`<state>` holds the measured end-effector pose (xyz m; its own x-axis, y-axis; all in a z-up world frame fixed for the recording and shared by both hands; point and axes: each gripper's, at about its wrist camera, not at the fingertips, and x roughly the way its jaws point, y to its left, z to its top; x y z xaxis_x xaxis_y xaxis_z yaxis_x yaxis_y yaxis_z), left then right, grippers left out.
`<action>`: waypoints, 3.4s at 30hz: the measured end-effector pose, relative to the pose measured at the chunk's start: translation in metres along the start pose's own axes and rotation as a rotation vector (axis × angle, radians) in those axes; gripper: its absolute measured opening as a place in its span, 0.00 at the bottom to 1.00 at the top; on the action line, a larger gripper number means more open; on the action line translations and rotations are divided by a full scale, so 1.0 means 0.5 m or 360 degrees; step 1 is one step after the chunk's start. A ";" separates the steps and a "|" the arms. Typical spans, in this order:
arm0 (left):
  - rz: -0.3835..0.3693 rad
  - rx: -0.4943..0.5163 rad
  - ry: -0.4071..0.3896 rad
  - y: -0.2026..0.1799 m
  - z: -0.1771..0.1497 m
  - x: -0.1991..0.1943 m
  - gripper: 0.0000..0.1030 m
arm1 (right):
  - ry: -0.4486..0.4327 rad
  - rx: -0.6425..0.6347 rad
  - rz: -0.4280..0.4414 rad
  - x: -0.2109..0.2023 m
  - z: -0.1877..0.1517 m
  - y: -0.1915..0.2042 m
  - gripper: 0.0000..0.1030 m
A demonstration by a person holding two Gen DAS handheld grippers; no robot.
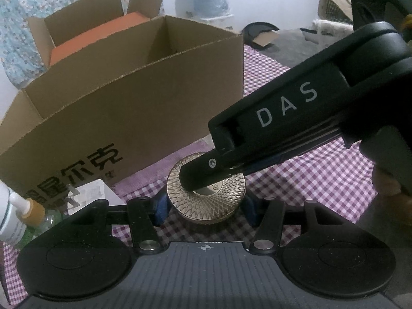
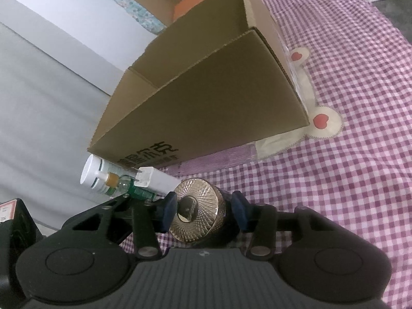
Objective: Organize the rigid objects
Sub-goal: 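Lift the gold-lidded jar off the table with the right gripper, then carry the gold-lidded jar into the cardboard box and open the right gripper, then move the open right gripper back toward the white charger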
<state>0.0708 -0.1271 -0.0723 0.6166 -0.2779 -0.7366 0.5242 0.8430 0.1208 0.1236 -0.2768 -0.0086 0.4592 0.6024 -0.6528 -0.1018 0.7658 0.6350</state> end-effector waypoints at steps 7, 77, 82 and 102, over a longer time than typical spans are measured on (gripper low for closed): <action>0.0018 -0.0003 -0.0044 -0.005 0.007 -0.033 0.54 | -0.0041 -0.0042 -0.0006 -0.023 -0.003 0.020 0.48; 0.0146 -0.0685 0.0408 0.289 0.350 0.216 0.63 | 0.0229 -0.0318 -0.0170 0.286 0.496 0.077 0.48; 0.0071 -0.0677 0.0283 0.268 0.362 0.152 0.71 | 0.0060 -0.0333 -0.0089 0.192 0.476 0.106 0.49; -0.0161 -0.0417 -0.0046 0.111 0.213 -0.166 1.00 | -0.0641 -0.0307 0.0110 -0.239 0.134 0.172 0.82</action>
<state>0.1115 -0.1062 0.0666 0.5875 -0.3766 -0.7163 0.4168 0.8995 -0.1311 0.1193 -0.2979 0.1518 0.7483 0.5473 -0.3748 -0.2894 0.7778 0.5580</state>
